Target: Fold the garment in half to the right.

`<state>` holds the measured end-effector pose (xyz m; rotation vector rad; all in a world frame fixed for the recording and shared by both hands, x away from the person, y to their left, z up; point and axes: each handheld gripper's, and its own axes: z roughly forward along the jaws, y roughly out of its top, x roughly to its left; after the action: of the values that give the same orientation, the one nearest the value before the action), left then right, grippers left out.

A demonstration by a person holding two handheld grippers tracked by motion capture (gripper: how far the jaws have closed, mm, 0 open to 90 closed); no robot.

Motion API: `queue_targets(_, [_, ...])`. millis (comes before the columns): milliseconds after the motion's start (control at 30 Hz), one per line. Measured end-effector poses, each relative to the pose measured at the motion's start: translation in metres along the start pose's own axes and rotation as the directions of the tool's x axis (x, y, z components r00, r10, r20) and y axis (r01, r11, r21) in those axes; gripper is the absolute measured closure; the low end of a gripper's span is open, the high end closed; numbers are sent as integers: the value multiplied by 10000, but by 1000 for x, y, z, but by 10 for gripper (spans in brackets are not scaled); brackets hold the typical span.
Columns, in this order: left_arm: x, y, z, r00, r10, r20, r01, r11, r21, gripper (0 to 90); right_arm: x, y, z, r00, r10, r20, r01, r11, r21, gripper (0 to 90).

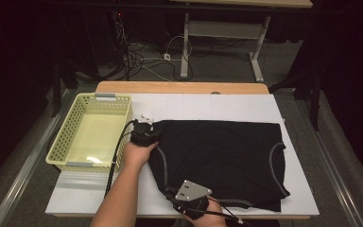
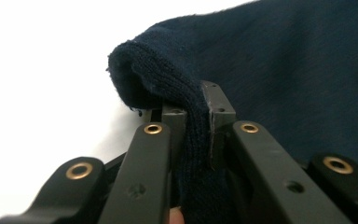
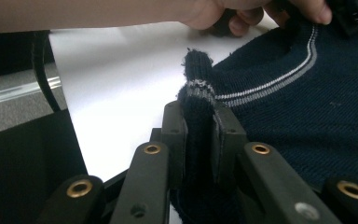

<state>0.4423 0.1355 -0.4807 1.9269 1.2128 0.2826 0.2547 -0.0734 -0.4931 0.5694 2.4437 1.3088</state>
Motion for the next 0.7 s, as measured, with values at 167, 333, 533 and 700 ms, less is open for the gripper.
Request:
queue_targets(167, [-12, 18, -14, 9993, -367, -73, 365, 9990, -254, 806, -1, 5, -9, 9998, 183, -46, -185, 9990, -397, 790])
queue_targets(333, [-15, 33, -37, 9959, -451, -790, 416, 9981, -453, 809, 2, 20, -22, 9995, 255, -197, -274, 9947, -990, 796])
queue_targets(533, [-14, 41, -72, 9916, -362, -1239, 278, 9972, -688, 809, 15, 42, -25, 9986, -253, -470, 191, 9915, -1284, 796])
queue_targets(700, [-14, 41, -86, 9899, -190, -1408, 97, 9978, -663, 808, 24, 51, -22, 9964, -590, -608, 503, 9895, -1357, 796])
